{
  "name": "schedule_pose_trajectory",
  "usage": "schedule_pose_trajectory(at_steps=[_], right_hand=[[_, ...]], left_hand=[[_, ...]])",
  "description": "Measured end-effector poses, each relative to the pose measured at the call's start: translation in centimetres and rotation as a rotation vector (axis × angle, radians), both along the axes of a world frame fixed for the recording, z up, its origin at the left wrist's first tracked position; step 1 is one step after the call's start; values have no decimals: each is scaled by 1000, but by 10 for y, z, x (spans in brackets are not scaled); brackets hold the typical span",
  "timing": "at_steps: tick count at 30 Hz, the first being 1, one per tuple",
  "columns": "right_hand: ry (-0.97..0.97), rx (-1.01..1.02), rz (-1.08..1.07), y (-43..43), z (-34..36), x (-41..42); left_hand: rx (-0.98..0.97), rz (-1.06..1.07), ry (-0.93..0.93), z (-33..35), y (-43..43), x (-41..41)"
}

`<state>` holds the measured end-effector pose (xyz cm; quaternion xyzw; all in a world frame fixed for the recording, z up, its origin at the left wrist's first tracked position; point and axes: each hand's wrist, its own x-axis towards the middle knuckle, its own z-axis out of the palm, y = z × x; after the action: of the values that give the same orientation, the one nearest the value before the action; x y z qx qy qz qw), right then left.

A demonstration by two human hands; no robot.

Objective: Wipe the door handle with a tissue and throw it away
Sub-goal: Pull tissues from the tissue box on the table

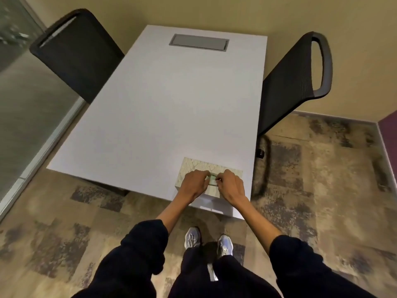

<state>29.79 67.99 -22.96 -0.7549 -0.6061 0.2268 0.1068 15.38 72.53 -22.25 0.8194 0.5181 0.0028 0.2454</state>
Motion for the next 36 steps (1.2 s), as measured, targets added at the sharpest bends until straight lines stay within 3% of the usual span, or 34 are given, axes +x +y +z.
schedule_pose_trajectory(at_steps=[10,18,26,36], right_hand=[[-213,-128,64,18,2,-9],[-309,-117,140,24,-6,-15],[-239,-133,211,22,-5,-10],[55,-20,-17,5,-9,-6]], left_hand=[[-65,-136,-18,-8,20,-5],[-89,-178,-58,-13,31,-7],[-104,-183,-78,-17,33,-6],[-40,-196,-32,-23,33,-5]])
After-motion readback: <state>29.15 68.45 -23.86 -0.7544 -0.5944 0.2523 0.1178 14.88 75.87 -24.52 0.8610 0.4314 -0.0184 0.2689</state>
